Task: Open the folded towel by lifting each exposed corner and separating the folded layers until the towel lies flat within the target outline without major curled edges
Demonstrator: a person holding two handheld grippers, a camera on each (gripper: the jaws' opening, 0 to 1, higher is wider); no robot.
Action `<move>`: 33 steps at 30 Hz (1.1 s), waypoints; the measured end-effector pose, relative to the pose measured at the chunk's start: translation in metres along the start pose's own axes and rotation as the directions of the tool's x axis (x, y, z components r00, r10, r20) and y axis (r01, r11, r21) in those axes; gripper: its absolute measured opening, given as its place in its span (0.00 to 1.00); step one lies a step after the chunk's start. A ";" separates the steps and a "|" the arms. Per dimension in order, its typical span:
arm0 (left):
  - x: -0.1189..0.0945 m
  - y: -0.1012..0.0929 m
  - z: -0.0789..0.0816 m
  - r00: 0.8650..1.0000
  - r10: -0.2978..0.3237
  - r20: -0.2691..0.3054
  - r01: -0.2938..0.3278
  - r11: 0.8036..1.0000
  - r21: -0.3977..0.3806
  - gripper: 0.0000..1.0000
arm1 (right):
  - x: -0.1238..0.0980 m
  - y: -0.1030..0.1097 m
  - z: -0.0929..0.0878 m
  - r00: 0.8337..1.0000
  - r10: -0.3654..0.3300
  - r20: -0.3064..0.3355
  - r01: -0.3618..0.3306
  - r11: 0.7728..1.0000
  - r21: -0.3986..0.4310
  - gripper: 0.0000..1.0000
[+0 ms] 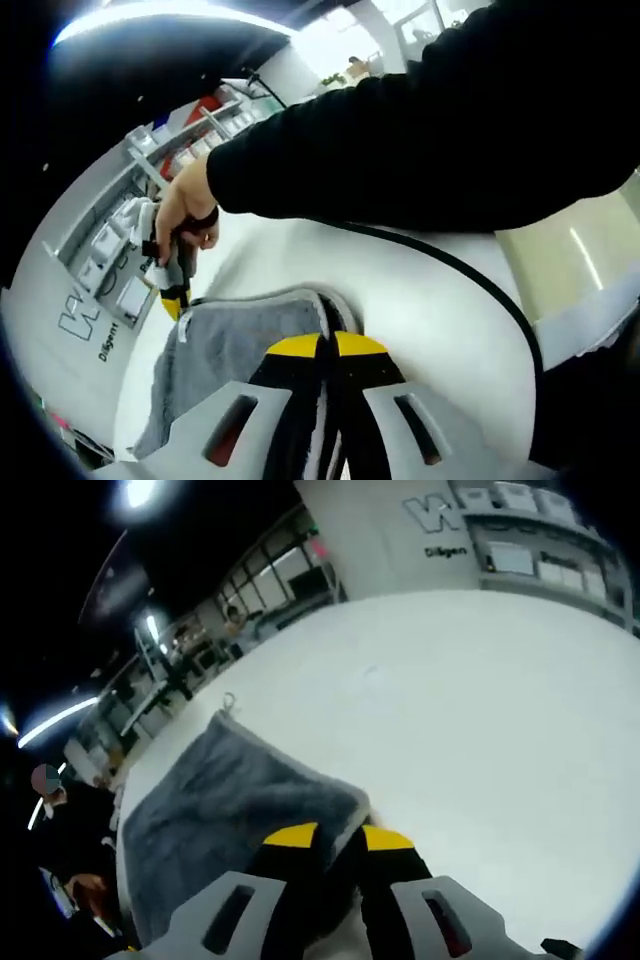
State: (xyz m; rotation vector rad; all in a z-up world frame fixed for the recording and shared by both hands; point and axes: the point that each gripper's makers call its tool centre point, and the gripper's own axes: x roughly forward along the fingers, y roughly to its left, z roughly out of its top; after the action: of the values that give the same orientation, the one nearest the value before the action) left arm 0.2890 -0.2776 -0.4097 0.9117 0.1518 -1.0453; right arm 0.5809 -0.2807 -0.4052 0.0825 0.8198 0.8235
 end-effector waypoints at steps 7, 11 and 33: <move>0.000 0.002 0.000 1.000 0.000 0.002 0.000 1.000 -0.017 0.01 | -0.002 -0.003 -0.001 1.000 0.006 0.000 -0.006 1.000 0.014 0.00; -0.002 0.003 0.002 1.000 0.006 0.008 -0.006 0.999 -0.032 0.01 | -0.003 -0.005 -0.001 1.000 0.004 -0.003 -0.004 1.000 0.010 0.00; 0.003 0.007 0.000 0.999 0.052 -0.012 -0.051 0.997 0.059 0.08 | -0.007 -0.012 -0.002 1.000 -0.009 -0.015 0.009 1.000 -0.001 0.00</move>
State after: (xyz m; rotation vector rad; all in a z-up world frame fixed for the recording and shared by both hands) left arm 0.2960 -0.2789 -0.4072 0.9717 0.1088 -1.0003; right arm 0.5843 -0.2937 -0.4064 0.0722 0.8331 0.8163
